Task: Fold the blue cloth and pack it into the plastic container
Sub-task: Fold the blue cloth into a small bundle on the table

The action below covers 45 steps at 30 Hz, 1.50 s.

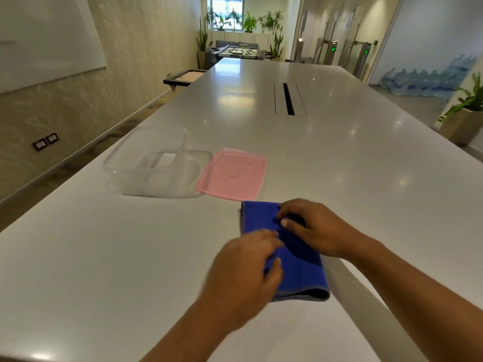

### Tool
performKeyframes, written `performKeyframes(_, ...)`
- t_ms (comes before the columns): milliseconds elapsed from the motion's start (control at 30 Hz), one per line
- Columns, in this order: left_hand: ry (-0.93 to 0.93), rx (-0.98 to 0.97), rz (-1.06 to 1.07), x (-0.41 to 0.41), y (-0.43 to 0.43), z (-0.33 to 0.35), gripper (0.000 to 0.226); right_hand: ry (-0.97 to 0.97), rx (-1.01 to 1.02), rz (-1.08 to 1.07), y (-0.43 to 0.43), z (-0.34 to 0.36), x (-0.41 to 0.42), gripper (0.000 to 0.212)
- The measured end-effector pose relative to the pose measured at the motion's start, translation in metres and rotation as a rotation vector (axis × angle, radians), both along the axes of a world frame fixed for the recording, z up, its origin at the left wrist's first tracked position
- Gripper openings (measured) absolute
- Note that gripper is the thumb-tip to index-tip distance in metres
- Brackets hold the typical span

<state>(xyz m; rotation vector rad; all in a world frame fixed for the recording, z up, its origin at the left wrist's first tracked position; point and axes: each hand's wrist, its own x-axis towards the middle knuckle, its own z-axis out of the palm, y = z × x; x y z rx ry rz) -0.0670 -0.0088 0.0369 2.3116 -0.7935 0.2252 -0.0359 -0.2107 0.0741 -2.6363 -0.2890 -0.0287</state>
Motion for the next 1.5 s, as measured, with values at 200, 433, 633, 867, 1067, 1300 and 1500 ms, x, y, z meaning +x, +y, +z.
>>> performKeyframes(200,-0.040,0.287,0.061,-0.022,-0.013,-0.005,0.035,0.084,-0.403,-0.068,-0.006,-0.005,-0.026,0.053)
performKeyframes(433,0.010,0.390,0.184,-0.010,-0.009,0.001,0.027,0.100,-0.678,-0.135,-0.004,0.012,-0.087,0.050)
performKeyframes(633,-0.030,0.354,0.130,-0.006,-0.018,0.002,0.029,-0.009,-0.555,-0.198,-0.003,0.015,-0.086,0.043)
performKeyframes(867,0.032,0.340,0.088,-0.006,-0.022,-0.030,0.063,-0.088,-0.188,-0.118,0.014,-0.034,-0.066,0.060)
performKeyframes(1067,0.020,0.298,0.130,-0.006,-0.017,-0.040,0.073,-0.012,-0.252,-0.200,-0.002,-0.058,-0.069,0.080)
performKeyframes(1300,0.032,0.284,0.138,-0.006,-0.017,-0.041,0.075,0.070,-0.160,-0.300,-0.014,-0.058,-0.076,0.091)
performKeyframes(1500,0.035,0.274,0.141,-0.007,-0.017,-0.041,0.075,-0.078,-0.053,-0.583,-0.022,-0.049,-0.086,0.081)
